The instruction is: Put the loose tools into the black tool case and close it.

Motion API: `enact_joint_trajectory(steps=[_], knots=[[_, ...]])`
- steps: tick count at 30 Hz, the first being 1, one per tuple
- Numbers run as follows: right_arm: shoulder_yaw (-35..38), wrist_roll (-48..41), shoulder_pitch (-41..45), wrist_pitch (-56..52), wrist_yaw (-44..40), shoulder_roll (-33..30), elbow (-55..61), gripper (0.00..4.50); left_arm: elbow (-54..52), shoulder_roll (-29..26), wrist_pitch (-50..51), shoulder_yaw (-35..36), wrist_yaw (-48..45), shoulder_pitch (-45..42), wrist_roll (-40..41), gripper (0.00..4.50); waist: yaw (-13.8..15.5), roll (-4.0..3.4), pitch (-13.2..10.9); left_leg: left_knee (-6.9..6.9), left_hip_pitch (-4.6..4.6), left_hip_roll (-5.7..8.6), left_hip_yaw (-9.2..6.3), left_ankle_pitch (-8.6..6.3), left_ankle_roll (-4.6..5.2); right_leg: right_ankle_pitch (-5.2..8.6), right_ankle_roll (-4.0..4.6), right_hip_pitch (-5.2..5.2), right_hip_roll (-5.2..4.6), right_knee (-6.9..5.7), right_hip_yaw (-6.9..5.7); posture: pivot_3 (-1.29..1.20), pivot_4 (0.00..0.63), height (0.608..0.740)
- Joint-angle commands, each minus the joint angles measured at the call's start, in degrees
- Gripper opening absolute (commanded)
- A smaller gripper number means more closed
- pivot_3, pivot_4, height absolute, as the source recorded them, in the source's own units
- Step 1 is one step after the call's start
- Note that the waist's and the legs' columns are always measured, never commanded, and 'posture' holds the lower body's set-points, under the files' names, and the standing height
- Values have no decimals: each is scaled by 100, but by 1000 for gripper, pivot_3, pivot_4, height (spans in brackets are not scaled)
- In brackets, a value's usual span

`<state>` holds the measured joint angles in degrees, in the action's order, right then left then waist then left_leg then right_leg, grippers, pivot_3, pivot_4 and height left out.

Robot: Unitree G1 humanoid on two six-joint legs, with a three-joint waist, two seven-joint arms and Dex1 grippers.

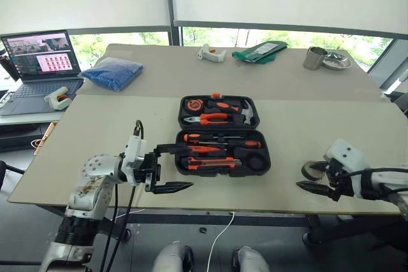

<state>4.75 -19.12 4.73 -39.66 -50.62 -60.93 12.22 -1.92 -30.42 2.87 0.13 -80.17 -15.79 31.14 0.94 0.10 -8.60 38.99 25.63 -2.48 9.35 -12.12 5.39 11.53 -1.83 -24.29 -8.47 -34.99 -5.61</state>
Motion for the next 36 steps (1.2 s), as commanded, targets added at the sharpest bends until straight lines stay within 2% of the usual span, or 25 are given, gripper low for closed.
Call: enact_joint_trajectory(steps=[1, 5, 7, 8, 13, 18, 25, 34, 36], knots=[[-115, 119, 304, -335, 68, -64, 47, 2052, -230, -87, -40, 100, 29, 91, 88, 4500, -19, 0, 0, 0, 0, -1, 0, -1, -7, 3, -5, -1, 0, -1, -1, 0, 150, 740], [-423, 302, 513, -364, 5, -68, -159, 619, -208, -96, -64, 76, 29, 90, 74, 4500, -18, 1, -1, 0, -2, -5, -1, -10, -42, 16, -28, -3, 2, -2, -5, 0, 150, 740], [-489, 368, 588, -303, -44, -54, -290, 96, -173, -94, -77, 66, 18, 59, 70, 4500, -20, 1, -1, 1, -8, -4, -2, -10, -43, 16, -28, -11, 1, 0, -7, 0, 150, 740], [-461, 383, 639, -148, -53, -2, -369, 36, -151, -94, -86, 65, 10, 41, 67, 4500, -22, 1, -1, 1, -7, -4, 0, -11, -43, 15, -28, -11, 1, 0, -6, 0, 150, 740], [-298, 5, 1155, 270, -473, 258, -192, 36, -85, -95, -112, 81, 3, -1, 60, 4500, -36, 2, -1, 0, -5, -5, 1, -9, -44, 14, -29, -2, 2, -5, -5, 0, 150, 740], [-548, -730, 2132, -444, -844, 674, 390, 36, -49, -91, -143, 96, 27, 24, 47, 4500, -95, 3, -3, -1, -5, -17, 3, -3, -51, 6, -25, -5, 13, -9, -5, 0, 150, 740], [-1712, -321, 2744, -848, -946, 933, 68, 36, -98, -37, -174, 75, 224, 75, -15, 4500, -25, 9, -6, 0, -3, -10, -1, -9, -46, -6, 5, -22, 1, 1, -18, 0, 150, 740], [-2189, -51, 2964, -1239, -872, 1102, -239, 36, -223, -142, -201, 87, 399, 225, -63, 4500, -44, 11, -7, -1, 1, -14, 1, -5, -52, -15, 16, -27, 6, -5, -17, 0, 150, 740], [-2233, -12, 3027, -1251, -886, 1124, -255, 757, -173, -201, -223, 91, 354, 182, -87, 4500, -42, 11, -7, -1, 2, -14, 2, -5, -53, -15, 16, -32, 6, -7, -17, 0, 150, 740]])
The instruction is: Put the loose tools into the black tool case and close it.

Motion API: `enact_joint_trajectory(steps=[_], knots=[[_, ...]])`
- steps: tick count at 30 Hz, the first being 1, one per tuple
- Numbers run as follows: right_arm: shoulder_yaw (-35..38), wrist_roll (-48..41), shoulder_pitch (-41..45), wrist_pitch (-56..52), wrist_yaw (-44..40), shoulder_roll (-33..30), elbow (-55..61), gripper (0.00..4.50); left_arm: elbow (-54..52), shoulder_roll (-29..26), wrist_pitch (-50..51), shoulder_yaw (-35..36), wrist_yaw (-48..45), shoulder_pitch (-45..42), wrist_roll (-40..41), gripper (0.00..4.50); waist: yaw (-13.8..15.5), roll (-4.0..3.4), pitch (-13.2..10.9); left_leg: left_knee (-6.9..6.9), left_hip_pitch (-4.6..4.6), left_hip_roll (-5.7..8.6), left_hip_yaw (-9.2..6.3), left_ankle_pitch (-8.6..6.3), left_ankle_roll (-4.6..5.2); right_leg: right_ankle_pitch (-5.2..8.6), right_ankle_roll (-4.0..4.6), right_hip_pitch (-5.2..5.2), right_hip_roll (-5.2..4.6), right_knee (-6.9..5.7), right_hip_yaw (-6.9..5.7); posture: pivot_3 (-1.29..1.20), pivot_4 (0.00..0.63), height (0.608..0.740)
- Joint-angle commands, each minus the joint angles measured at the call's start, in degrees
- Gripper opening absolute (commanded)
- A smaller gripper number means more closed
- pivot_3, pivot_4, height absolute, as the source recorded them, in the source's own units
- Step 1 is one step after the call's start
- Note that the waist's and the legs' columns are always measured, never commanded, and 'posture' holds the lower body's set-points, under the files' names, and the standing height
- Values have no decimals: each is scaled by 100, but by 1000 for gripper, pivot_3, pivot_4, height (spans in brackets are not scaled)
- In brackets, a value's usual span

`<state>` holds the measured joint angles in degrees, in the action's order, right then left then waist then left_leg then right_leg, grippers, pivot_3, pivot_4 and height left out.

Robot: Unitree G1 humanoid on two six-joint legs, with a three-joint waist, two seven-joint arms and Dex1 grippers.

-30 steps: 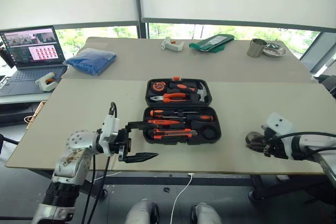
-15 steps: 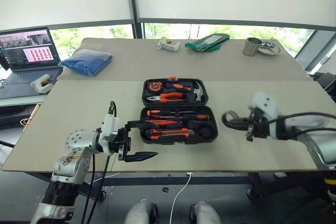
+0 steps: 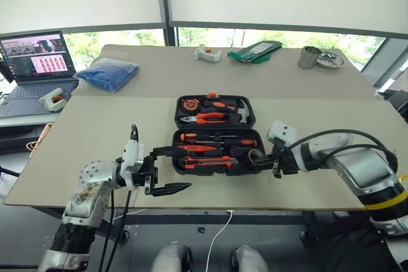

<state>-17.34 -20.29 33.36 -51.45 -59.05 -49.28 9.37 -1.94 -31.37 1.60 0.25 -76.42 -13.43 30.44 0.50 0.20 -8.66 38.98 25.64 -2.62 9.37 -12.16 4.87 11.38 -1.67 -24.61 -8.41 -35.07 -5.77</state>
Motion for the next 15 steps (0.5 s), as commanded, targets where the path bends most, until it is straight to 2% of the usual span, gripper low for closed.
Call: enact_joint_trajectory(steps=[1, 2, 5, 10, 12, 13, 15], knots=[[-27, 111, 207, -72, -41, -7, 13, 892, -125, -132, -92, 96, -36, -95, -15, 4500, 6, 0, 0, 0, 0, 0, -1, 0, 0, 1, 0, -1, 0, 1, -1, 0, 150, 740], [-22, 133, 255, -37, -38, 27, -9, 1371, -76, -168, -84, 114, -51, -143, -15, 4500, 7, 0, 0, 0, 0, 0, 0, 0, 0, 1, -1, -3, 0, 2, -1, 0, 150, 740], [35, 104, 377, -32, -165, -5, 7, 2325, 15, -256, 6, 168, 12, -280, 2, 4500, 15, 0, 0, 0, 1, 1, 0, -1, -1, 4, -5, -5, -1, 2, -1, 0, 150, 740], [958, -515, 542, -26, -549, -208, -24, 4006, 376, -565, 738, 315, 670, -510, -182, 4500, 10, 0, 0, 0, 23, 1, 3, 1, -1, -5, -4, -28, 0, -2, 2, 0, 150, 740], [1326, -528, 539, 178, -445, -231, -384, 4006, 706, -578, 1010, 401, 1164, -716, -346, 4500, 15, 1, 0, 2, 40, 2, 2, 4, -2, -24, -33, -38, 2, -6, 1, 0, 150, 740], [1402, -375, 523, 401, -329, -248, -609, 4047, 877, -584, 1133, 416, 1426, -825, -483, 3999, 21, 2, -1, 3, 42, 2, 1, 5, -1, -27, -38, -37, 3, -5, 0, 0, 150, 740], [1410, 8, 512, 877, -46, -234, -1080, 4047, 1230, -529, 1342, 439, 1900, -1083, -683, 3528, 23, 6, -3, 4, 41, 3, 0, 4, -1, -28, -41, -39, 4, -2, -5, 0, 150, 740]])
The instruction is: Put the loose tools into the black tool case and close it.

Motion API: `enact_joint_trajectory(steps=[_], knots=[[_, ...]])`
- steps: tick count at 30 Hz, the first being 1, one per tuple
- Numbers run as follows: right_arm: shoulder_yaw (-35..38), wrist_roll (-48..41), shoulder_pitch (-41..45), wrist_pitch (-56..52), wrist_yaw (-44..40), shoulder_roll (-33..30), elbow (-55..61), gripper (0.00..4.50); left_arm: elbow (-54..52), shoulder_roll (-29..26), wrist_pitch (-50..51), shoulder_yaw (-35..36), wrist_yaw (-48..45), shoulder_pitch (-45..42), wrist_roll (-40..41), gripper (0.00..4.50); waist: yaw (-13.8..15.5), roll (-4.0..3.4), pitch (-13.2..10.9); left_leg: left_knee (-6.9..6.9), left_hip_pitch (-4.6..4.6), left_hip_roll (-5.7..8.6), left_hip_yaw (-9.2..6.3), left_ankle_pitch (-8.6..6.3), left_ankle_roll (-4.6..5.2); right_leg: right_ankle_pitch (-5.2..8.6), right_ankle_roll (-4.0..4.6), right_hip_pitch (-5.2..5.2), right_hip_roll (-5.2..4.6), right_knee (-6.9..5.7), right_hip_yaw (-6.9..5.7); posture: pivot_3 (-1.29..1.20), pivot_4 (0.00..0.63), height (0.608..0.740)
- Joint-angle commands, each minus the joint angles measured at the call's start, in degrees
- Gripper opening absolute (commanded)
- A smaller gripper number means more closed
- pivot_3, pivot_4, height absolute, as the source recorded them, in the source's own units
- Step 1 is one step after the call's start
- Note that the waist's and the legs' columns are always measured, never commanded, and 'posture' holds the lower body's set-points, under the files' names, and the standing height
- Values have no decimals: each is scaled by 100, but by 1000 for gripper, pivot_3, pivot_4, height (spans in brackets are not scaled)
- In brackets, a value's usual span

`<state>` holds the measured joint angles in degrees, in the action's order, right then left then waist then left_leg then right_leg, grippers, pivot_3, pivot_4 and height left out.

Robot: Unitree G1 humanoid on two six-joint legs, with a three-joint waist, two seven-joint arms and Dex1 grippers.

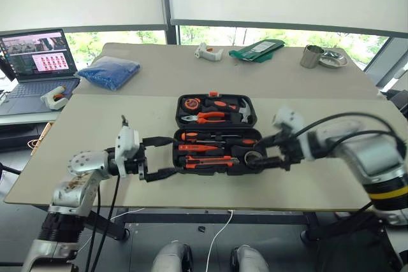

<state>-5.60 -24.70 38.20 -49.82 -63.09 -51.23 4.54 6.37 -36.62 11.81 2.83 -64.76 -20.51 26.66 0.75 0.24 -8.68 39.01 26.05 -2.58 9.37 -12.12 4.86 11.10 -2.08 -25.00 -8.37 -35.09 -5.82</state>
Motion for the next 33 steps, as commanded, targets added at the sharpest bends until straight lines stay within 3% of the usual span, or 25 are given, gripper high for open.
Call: enact_joint_trajectory(steps=[1, 2, 3, 7, 10, 13, 17, 22, 26, 33], knots=[[248, 673, 65, 965, 673, 78, -907, 4047, 635, 49, 467, 169, 1024, -563, -429, 3190, -3, 5, -2, 0, 0, 0, 1, 0, 0, -1, -2, -1, 0, 1, 1, 0, 150, 740], [209, 841, 110, 1123, 901, 192, -1168, 3522, 863, 113, 563, 128, 1235, -758, -547, 2850, -5, 7, -4, 0, 0, 2, 2, 0, 0, -1, -5, 0, 0, 1, 1, 0, 150, 740], [119, 1009, 158, 1256, 1050, 277, -1383, 3426, 1072, 166, 661, 68, 1404, -941, -667, 2592, -8, 8, -4, 0, 1, 2, 2, 1, -2, -2, -8, -1, 0, 2, 1, 0, 150, 740], [-254, 1711, 466, 1974, 1534, 732, -2287, 1875, 1960, 436, 681, -266, 1710, -1661, -1181, 962, -43, 11, -6, -2, 23, 6, 14, 65, -20, -8, -13, -3, 1, -9, 6, 0, 150, 740], [-473, 2094, 860, 2650, 1763, 1151, -3165, 1011, 2570, 617, 624, -453, 1849, -2045, -1483, 83, -93, 12, -7, -4, 24, 6, 20, 76, -15, -14, -4, -5, 5, -13, 7, 0, 150, 740], [-591, 2371, 1286, 3409, 1891, 1588, -4183, 44, 2887, 782, 565, -568, 1793, -2230, -1625, 0, -176, 13, -8, -8, 25, 6, 23, 80, -15, -13, -4, -5, 10, -13, 7, 0, 150, 740], [-517, 2488, 1769, 4020, 1815, 2022, -5220, 44, 3173, 973, 224, -610, 1616, -2357, -1727, 0, -211, 13, -8, -10, 24, 4, 26, 85, -19, -14, -4, -5, 16, -20, 7, 0, 150, 740], [-525, 2344, 1780, 3876, 858, 2194, -5359, 44, 3300, 1151, -194, -694, 1135, -2373, -1761, 0, -194, 12, -9, -8, 24, 2, 27, 88, -22, -13, -4, -4, 17, -31, 9, 0, 150, 740], [-513, 2207, 1343, 3319, 326, 2026, -4486, 44, 3045, 1157, -143, -725, 698, -2254, -1680, 0, -159, 12, -9, -8, 24, 2, 21, 88, -22, -13, -4, -6, 15, -38, 9, 0, 150, 740], [-237, 1932, 35, 2158, 307, 1551, -2177, 44, 1780, 933, 260, -713, 362, -1499, -1554, 0, -147, 12, -9, -9, 25, 2, 18, 85, -19, -6, -7, -12, 7, -67, 9, 0, 150, 740]])
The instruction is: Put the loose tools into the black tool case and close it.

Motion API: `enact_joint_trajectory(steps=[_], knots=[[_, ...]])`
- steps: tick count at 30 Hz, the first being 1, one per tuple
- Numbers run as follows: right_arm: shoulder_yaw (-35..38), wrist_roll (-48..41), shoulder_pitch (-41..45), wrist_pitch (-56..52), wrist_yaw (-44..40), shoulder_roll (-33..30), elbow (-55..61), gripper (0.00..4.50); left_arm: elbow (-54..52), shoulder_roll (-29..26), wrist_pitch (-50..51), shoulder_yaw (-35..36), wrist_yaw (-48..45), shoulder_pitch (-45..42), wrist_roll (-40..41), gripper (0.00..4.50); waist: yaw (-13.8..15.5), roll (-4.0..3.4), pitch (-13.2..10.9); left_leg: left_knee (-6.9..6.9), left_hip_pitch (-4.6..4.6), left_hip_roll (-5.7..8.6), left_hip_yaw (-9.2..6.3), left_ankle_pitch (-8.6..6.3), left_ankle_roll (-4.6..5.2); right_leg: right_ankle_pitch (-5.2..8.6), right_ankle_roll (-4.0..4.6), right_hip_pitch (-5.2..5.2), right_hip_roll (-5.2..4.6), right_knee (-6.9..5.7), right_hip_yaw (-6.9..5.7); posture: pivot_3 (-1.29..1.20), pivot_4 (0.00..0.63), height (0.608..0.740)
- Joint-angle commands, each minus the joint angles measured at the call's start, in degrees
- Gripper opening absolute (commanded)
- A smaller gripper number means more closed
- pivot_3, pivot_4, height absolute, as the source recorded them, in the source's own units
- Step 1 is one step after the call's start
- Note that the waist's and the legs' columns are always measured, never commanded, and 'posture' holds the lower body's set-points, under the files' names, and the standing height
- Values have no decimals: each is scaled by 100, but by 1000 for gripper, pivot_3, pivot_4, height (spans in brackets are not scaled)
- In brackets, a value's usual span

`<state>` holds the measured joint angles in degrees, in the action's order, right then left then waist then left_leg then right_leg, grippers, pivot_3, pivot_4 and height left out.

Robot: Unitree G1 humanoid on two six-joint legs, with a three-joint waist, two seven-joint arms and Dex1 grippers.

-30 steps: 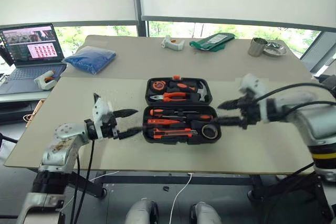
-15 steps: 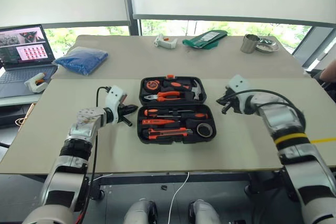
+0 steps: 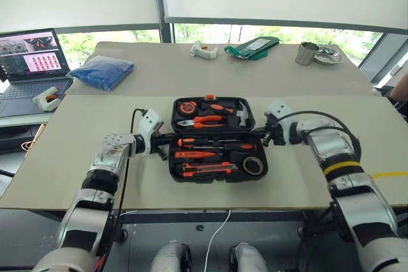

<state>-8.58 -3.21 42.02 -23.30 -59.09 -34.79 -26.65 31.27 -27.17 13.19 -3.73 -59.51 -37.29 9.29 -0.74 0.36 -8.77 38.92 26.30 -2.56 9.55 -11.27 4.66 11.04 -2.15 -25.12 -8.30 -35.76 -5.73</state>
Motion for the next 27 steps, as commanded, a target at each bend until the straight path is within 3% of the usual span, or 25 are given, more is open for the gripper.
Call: enact_joint_trajectory(steps=[1, 9, 10, 11, 13, 16, 21, 23, 27], knots=[[114, -265, -482, -670, -45, -127, 1170, 44, -850, -47, 180, -54, -160, 271, 167, 0, 0, 0, 0, 1, 0, 2, 0, 0, 1, 1, 0, -2, -2, 3, 0, 0, 150, 740], [964, -530, -1031, -1456, 906, -173, 2151, 44, -1281, -372, 948, 253, -180, 466, 367, 0, 9, 1, -1, 9, -1, 3, -12, -25, 3, -2, 9, -8, -8, 1, -1, 0, 150, 740], [1037, -671, -1047, -1741, 841, -250, 2296, 0, -1356, -460, 1238, 280, -222, 458, 453, 531, 5, 2, -1, 9, -1, 3, -12, -29, -6, -3, 10, -10, -8, -1, 0, 0, 150, 740], [1095, -676, -1062, -1894, 875, -360, 2407, 595, -1427, -590, 1443, 289, -216, 446, 457, 682, 1, 2, -1, 10, -1, 3, -12, -27, -6, -4, 12, -10, -8, -3, 0, 0, 150, 740], [1155, -767, -1050, -2550, 876, -653, 2610, 1038, -1525, -839, 1943, 295, -46, 367, 380, 1405, -1, 2, -1, 11, -1, 1, -12, -19, 8, -8, 17, -12, -8, -7, 0, 0, 150, 740], [1325, -1269, -834, -4014, 849, -928, 2929, 2158, -1725, -1203, 2860, 229, 22, 152, 420, 2561, 1, 4, -3, 11, -3, 0, -18, -15, 24, -7, 17, -12, -7, -9, -1, 0, 150, 740], [1016, -1478, 128, -5669, 1196, -980, 2718, 3843, -1684, -1249, 4308, 204, 53, -550, 816, 4456, 7, 5, -3, 12, -1, 0, -18, -19, 20, -9, 21, -17, -8, -9, 0, 0, 150, 740], [904, -1472, 572, -6031, 1402, -795, 2378, 4471, -1569, -1134, 4784, 170, 263, -845, 855, 4500, 1, 6, -3, 12, -1, 0, -20, -19, 19, -9, 21, -15, -8, -9, -1, 0, 150, 740], [905, -1295, 1346, -5824, 1881, -220, 1318, 4471, -910, -614, 4831, 319, 1082, -1374, 668, 4500, 5, 8, -4, 12, -1, 3, -19, -9, 29, -9, 21, -13, -6, -15, 0, 0, 150, 740]])
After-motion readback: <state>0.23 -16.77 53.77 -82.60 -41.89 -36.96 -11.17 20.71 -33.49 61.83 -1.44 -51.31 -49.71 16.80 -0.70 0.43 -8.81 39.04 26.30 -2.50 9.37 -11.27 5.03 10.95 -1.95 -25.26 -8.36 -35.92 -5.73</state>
